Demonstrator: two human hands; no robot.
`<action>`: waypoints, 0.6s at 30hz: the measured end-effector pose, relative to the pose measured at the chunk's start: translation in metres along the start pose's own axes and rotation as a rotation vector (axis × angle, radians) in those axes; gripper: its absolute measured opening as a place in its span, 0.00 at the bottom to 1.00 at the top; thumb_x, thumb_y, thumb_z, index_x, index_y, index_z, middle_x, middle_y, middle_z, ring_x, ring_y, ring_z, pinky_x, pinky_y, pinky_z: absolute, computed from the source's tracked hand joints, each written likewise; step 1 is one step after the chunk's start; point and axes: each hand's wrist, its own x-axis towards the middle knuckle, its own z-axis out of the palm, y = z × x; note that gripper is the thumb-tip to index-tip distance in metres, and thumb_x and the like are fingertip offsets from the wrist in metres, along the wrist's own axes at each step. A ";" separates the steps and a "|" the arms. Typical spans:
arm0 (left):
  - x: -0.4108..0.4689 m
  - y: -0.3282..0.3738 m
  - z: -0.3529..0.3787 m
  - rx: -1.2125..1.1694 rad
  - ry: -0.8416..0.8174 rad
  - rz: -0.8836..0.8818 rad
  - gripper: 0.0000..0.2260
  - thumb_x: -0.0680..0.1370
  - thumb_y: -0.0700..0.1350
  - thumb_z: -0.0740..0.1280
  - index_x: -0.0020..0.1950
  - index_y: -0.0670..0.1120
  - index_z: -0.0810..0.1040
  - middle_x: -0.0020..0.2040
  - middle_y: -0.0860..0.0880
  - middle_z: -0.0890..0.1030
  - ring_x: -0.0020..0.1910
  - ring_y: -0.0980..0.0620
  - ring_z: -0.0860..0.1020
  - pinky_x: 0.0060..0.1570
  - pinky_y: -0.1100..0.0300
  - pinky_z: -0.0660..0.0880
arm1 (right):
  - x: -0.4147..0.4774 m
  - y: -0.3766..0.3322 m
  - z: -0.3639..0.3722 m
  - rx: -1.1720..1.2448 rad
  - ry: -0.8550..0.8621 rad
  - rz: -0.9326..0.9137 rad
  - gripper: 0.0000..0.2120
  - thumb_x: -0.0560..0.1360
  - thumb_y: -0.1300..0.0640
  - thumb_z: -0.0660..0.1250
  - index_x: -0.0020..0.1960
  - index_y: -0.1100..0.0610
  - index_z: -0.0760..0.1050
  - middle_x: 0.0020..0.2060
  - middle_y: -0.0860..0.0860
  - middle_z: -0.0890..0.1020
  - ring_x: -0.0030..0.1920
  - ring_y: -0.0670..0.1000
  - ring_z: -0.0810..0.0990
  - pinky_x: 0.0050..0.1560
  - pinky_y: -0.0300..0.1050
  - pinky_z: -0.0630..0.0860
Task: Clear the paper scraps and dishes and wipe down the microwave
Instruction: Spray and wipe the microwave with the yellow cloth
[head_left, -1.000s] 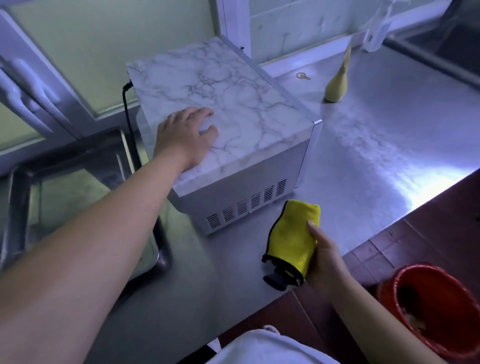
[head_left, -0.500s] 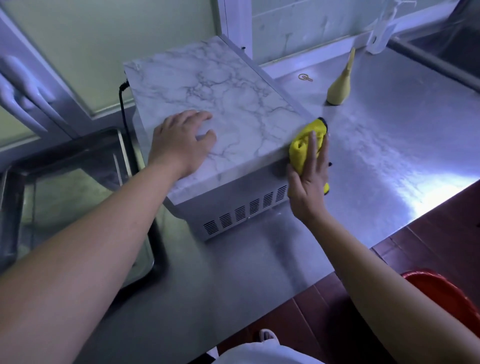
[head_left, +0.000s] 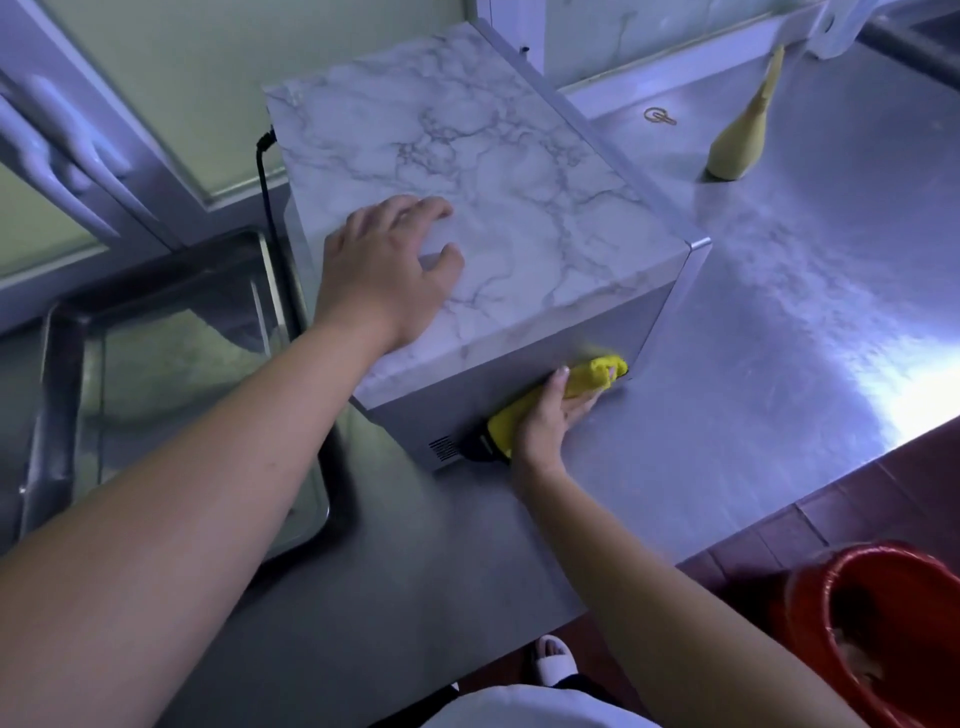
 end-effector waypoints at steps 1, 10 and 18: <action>0.000 0.000 0.000 0.000 0.002 -0.001 0.22 0.76 0.60 0.54 0.70 0.61 0.68 0.73 0.55 0.68 0.71 0.47 0.64 0.70 0.50 0.58 | -0.014 0.007 0.005 0.019 -0.037 0.128 0.33 0.84 0.43 0.55 0.82 0.47 0.42 0.81 0.44 0.46 0.79 0.47 0.51 0.78 0.46 0.48; 0.000 0.002 -0.004 -0.045 0.002 -0.044 0.24 0.75 0.60 0.56 0.71 0.58 0.70 0.73 0.57 0.70 0.70 0.50 0.66 0.70 0.52 0.60 | -0.111 0.026 0.049 0.376 -0.328 0.852 0.22 0.81 0.37 0.57 0.72 0.43 0.65 0.73 0.48 0.70 0.73 0.53 0.68 0.74 0.58 0.64; -0.001 0.003 -0.006 -0.036 -0.011 -0.043 0.23 0.75 0.60 0.57 0.70 0.58 0.71 0.72 0.58 0.71 0.70 0.50 0.67 0.68 0.53 0.60 | -0.104 0.022 -0.015 0.521 -0.709 1.012 0.29 0.80 0.38 0.51 0.64 0.57 0.79 0.65 0.56 0.80 0.66 0.57 0.74 0.64 0.51 0.70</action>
